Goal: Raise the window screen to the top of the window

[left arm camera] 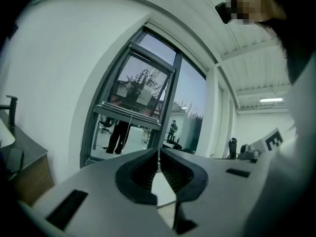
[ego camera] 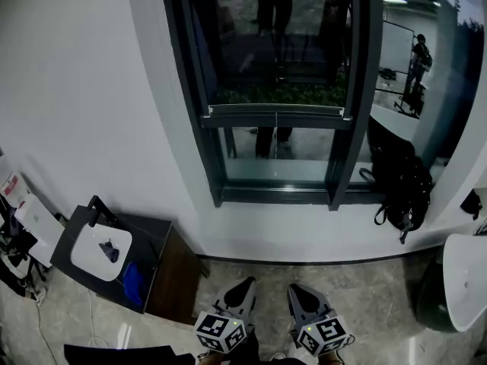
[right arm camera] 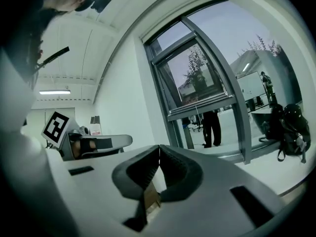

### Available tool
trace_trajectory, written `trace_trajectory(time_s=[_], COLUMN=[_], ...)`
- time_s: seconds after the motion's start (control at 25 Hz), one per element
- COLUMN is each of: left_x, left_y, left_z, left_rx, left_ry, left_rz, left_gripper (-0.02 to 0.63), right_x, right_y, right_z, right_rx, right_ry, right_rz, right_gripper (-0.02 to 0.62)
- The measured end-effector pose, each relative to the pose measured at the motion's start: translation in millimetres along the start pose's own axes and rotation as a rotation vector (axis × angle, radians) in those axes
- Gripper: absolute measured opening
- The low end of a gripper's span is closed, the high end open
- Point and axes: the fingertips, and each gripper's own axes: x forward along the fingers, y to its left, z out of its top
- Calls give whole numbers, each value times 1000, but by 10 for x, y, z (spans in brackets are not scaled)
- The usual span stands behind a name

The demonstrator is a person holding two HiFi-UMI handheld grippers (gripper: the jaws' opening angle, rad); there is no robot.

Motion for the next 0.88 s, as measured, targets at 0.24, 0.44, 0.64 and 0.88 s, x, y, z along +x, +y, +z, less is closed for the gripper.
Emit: trace_trajectory(time_s=[0.24,0.44,0.64,0.88], left_x=[577,1086,1468,1885], left_y=[656,1359,2034,2478], left_z=[310,754,1044,1138], left_rx=[43,70,69,67], left_ry=[3,-3,-18,18], left_rz=[-31,-60,-73,-115], left_gripper=[2,2,2,2], right_x=[869,1739,2459,2916], right_y=[-205,-377,-493,-655], right_z=[190,484,628,674], right_rx=[20,26,30,13], right_ry=[-14,-42,-41,-23], right_rz=[-10,-42,-62,-71], right_gripper=[9,9,9,9])
